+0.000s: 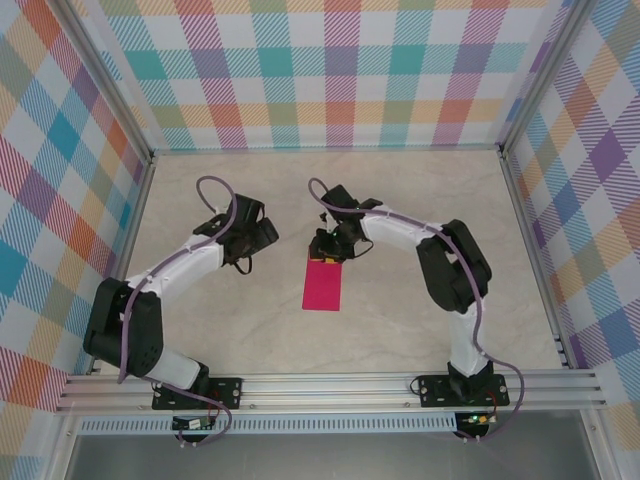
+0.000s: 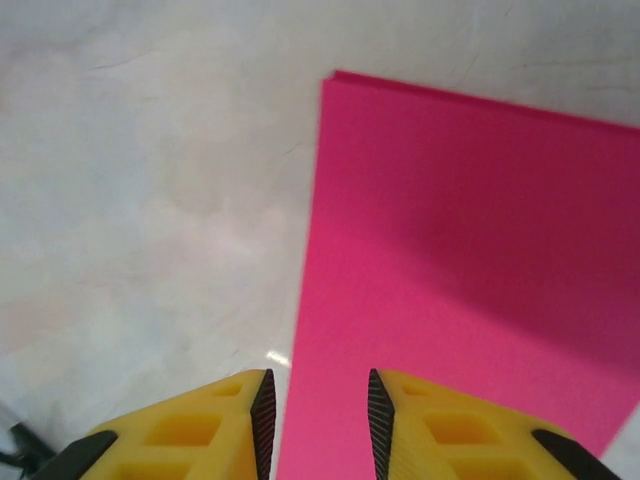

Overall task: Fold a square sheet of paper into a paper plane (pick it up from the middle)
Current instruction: Move the square sheet of paper to the center of the table.

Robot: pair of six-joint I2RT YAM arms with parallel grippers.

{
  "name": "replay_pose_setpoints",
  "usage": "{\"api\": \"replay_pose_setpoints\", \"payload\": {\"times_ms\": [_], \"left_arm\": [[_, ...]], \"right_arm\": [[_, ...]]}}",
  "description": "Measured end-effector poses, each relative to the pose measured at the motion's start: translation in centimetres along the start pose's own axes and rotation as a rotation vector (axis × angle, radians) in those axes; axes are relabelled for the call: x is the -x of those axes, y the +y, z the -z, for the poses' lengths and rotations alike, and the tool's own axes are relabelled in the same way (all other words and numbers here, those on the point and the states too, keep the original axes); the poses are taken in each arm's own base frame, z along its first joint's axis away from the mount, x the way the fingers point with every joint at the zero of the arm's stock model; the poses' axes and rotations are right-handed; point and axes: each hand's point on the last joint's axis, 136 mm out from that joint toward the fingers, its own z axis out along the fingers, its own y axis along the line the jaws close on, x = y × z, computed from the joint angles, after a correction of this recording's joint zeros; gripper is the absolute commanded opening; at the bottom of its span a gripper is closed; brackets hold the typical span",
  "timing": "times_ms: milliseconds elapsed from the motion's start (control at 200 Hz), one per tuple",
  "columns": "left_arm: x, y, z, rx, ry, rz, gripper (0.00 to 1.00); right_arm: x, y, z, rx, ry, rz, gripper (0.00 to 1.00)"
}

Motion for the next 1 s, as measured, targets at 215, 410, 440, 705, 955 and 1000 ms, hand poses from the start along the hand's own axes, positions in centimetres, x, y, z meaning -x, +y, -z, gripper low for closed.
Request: {"api": "replay_pose_setpoints", "payload": {"times_ms": [215,410,440,705,955,1000], "left_arm": [[-0.3,0.6,0.1,0.013,0.015,0.006,1.00],[-1.1,-0.2,0.1,-0.035,0.066,-0.003,1.00],[-1.3,-0.4,0.0,-0.047,0.079,-0.004,0.99],[-3.4,-2.5,-0.4,-0.161,0.194,-0.006,0.99],[-7.1,-3.9,-0.2,-0.249,0.316,-0.013,0.99],[-7.8,-4.2,-0.1,-0.264,0.335,-0.014,0.99]], "right_arm": [[2.0,-1.3,-1.1,-0.062,-0.006,-0.010,0.43],[3.2,-3.0,-0.9,-0.096,-0.030,-0.042,0.46],[3.3,-3.1,-0.8,-0.097,-0.032,-0.044,0.47],[4.1,-1.8,-1.5,-0.032,0.003,0.024,0.44],[4.2,-0.6,-0.5,0.065,0.033,0.007,0.45],[4.2,-0.3,0.0,0.073,0.026,0.008,0.45]]}}
